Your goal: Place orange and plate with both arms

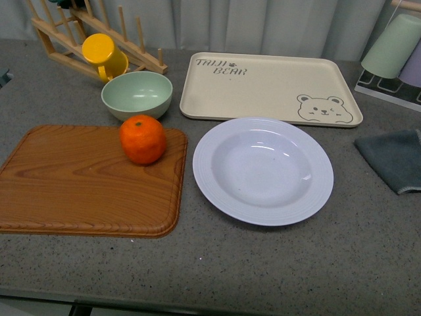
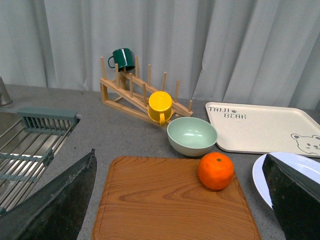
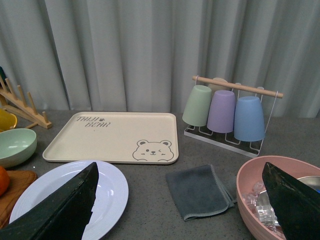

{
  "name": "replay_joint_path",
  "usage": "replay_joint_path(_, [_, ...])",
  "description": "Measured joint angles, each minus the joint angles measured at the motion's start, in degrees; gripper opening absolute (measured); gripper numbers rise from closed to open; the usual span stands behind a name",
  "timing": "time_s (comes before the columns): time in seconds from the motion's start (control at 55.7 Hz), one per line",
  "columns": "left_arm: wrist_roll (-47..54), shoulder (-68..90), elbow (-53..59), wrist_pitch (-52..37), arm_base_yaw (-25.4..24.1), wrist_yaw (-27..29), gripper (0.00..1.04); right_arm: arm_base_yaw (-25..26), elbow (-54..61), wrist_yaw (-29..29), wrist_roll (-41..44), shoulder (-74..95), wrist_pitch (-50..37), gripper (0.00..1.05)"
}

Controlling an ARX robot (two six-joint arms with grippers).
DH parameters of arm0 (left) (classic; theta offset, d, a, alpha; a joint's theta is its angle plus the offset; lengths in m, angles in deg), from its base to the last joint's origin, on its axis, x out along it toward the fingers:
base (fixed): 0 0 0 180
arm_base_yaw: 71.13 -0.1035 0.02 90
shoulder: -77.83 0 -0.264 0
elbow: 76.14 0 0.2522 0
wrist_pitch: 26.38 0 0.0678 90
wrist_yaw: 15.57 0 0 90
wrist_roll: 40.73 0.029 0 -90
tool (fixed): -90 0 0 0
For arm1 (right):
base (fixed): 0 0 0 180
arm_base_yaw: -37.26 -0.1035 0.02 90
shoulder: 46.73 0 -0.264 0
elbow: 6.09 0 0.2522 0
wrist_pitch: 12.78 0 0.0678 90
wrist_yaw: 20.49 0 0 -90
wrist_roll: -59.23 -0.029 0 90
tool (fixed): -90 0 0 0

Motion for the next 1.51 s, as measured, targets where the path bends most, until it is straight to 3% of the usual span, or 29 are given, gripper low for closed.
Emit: replay_joint_path(1.508, [0.0, 0.0, 0.0, -0.02, -0.02, 0.0, 0.98, 0.0, 0.0, 0.0, 0.0, 0.0, 0.0, 0.96])
